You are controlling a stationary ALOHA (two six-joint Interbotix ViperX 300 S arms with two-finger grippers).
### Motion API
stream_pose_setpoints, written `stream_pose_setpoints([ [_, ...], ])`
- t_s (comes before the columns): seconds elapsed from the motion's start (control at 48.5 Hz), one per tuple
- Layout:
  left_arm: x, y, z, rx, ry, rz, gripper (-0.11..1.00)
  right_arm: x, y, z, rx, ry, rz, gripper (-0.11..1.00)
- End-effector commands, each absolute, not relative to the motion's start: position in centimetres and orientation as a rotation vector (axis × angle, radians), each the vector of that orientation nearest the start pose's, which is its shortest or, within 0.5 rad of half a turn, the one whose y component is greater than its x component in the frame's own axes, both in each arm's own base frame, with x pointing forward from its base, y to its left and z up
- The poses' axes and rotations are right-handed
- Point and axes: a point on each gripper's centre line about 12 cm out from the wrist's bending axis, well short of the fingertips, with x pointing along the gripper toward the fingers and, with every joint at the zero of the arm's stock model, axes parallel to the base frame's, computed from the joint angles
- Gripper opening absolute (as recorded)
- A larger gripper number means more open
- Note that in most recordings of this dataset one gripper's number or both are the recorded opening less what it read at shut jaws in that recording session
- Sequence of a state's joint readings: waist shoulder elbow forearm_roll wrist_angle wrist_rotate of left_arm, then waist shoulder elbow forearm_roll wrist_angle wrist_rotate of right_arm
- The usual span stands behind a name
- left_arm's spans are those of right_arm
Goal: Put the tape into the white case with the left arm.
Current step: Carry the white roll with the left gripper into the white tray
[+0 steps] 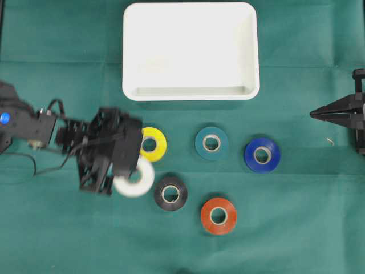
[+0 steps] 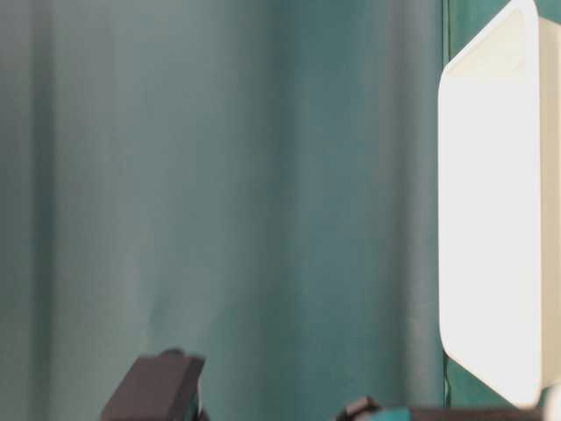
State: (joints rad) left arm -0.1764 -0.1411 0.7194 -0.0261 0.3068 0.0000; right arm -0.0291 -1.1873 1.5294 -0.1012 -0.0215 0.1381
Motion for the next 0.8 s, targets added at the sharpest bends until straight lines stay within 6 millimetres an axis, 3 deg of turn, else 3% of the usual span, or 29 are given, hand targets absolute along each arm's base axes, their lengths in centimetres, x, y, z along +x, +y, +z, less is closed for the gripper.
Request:
stream_pose_setpoints([
  [0.0, 34.4, -4.2, 19.4, 0.028, 0.832, -0.111, 0.26, 14.1, -0.4, 16.1, 0.040, 0.306, -0.033, -0.09],
  [0.165, 34.6, -0.7, 19.8, -0.014, 0.819, -0.015, 0.26, 14.1, -0.4, 16.0, 0.040, 0.308, -0.033, -0.09],
  [0.557, 34.3, 10.2, 21.0, 0.010, 0.764, 0.222, 0.26, 14.1, -0.4, 16.1, 0.040, 0.306, -0.033, -0.09],
  [0.783, 33.9, 15.1, 19.9, 0.003, 0.778, 0.329, 0.26, 14.1, -0.4, 16.1, 0.042, 0.306, -0.033, -0.09],
])
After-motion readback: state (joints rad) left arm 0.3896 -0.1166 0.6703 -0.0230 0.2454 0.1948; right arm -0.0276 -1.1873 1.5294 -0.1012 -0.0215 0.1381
